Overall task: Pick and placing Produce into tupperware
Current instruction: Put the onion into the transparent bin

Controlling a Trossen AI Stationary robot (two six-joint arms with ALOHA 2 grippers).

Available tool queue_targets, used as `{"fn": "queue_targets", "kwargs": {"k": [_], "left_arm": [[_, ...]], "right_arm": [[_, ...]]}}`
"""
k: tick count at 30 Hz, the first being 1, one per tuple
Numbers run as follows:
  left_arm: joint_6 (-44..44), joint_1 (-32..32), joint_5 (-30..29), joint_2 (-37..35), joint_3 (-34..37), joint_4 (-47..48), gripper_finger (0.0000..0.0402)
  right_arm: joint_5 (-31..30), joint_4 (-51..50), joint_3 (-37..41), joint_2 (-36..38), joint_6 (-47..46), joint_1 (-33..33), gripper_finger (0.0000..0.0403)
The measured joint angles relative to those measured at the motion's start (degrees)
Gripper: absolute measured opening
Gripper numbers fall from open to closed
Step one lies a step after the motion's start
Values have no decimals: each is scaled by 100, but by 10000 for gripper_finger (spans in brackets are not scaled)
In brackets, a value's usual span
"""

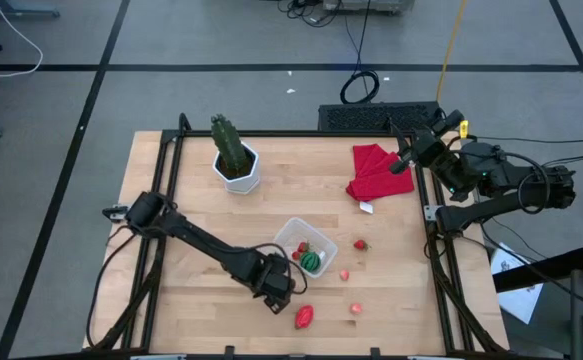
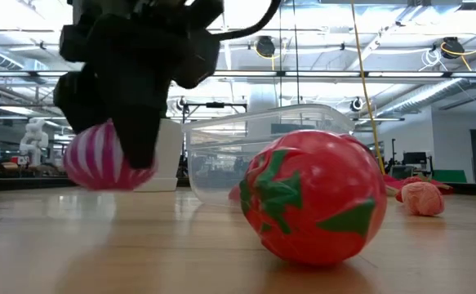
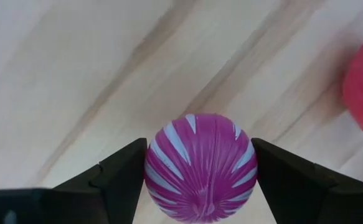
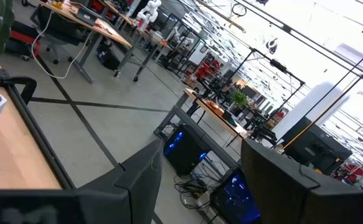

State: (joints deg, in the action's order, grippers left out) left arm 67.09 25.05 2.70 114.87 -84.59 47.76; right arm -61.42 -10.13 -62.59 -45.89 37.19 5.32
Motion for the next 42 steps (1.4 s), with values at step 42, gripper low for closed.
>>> {"fn": "queue_targets", "kwargs": {"k": [42], "left_arm": [[-2349,-1788,-208,819,-3806,2209,278]], "right_arm": [[-1,-226,0,2,159,2,209]]}}
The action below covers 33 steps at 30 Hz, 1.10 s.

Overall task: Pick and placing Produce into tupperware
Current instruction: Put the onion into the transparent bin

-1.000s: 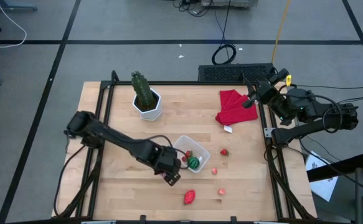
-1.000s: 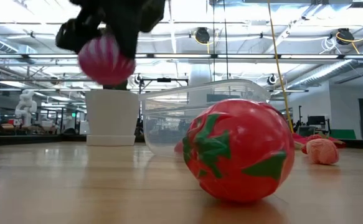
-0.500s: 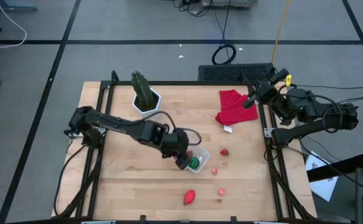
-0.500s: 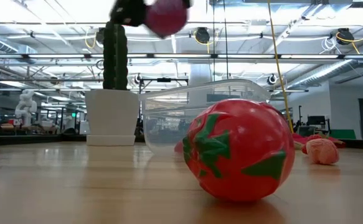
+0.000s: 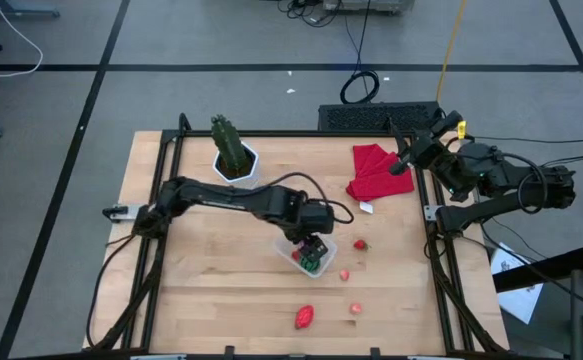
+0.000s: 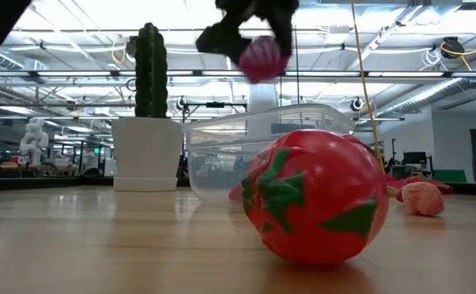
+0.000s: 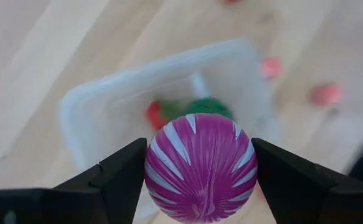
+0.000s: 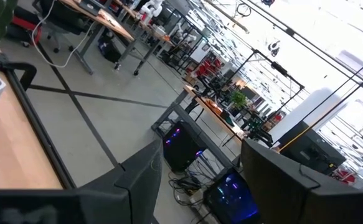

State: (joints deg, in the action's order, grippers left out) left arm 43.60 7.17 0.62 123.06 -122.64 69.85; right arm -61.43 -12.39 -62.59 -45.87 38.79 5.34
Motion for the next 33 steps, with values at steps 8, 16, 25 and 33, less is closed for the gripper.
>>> {"fn": "queue_targets", "kwargs": {"k": [8,16,25,33], "left_arm": [[78,-40,45,408,-60,354,278],[200,16,41,672,-53,117,278],[329,37,-299,783,-49,121,278],[435,106,-566,814,117,169,278]], "right_arm": [[2,-69,0,19,2,-2,209],[0,-147,0,20,4,-4,209],[0,-333,0,29,-11,-4,209],[0,-338,0,29,-13,-4,209]]}}
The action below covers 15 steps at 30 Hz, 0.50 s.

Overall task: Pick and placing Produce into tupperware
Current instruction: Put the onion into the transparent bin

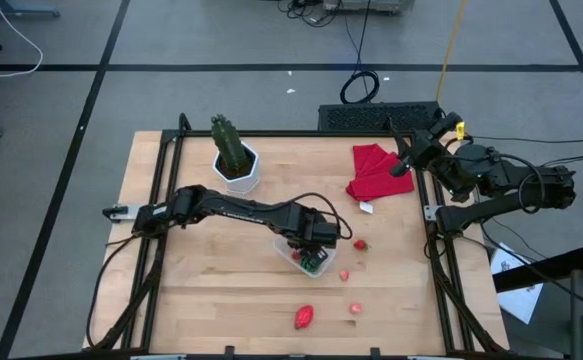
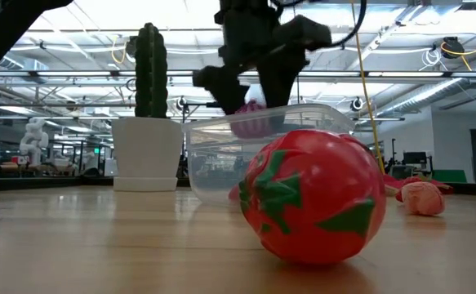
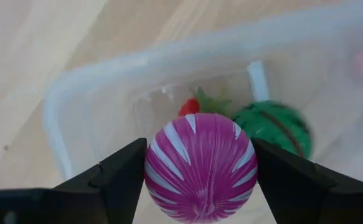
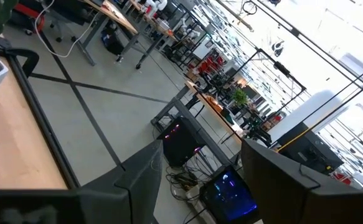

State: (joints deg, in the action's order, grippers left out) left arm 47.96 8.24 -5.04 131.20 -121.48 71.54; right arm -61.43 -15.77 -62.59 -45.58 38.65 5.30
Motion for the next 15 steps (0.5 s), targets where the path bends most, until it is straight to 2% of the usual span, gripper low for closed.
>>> {"fn": "queue_targets", "kwargs": {"k": [7,15], "left_arm": [[214,9,111,10,423,-137,278],[235,12,62,8,442,-166,278]], "right_arm": [[0,0,0,0,0,0,209],[0,0,0,0,0,0,209]]}}
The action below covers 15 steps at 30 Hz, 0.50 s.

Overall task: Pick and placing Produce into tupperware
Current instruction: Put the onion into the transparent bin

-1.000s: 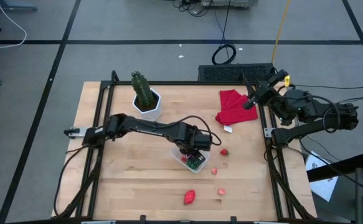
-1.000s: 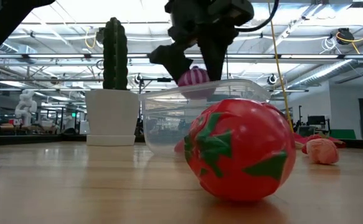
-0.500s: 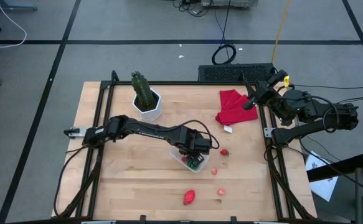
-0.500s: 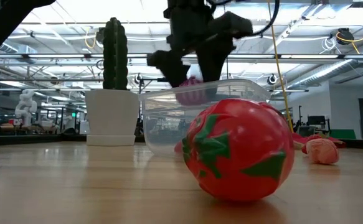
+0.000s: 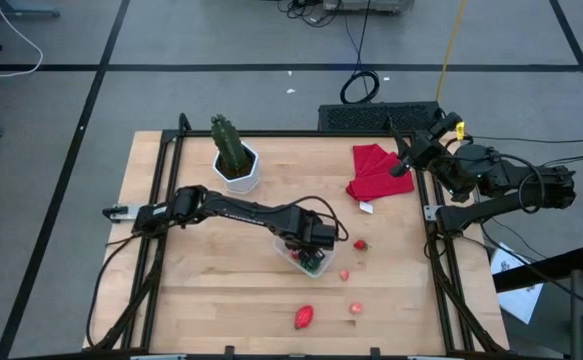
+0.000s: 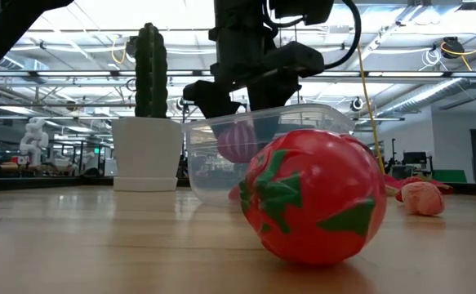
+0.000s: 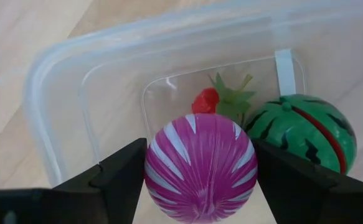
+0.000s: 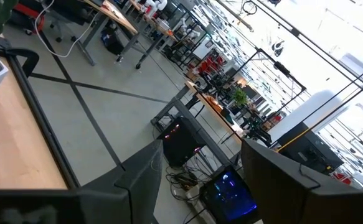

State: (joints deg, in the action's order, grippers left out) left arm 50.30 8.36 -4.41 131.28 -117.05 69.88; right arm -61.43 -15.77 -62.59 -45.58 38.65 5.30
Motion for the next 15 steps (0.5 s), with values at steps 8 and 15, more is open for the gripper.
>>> {"fn": "queue_targets", "kwargs": {"k": [8,15], "left_arm": [[-52,2,-147,0,0,-10,278],[-201,2,-167,-2,0,-117,278]], "right_arm": [[-2,2,0,0,-1,0,209],[0,0,0,0,-2,0,209]]}}
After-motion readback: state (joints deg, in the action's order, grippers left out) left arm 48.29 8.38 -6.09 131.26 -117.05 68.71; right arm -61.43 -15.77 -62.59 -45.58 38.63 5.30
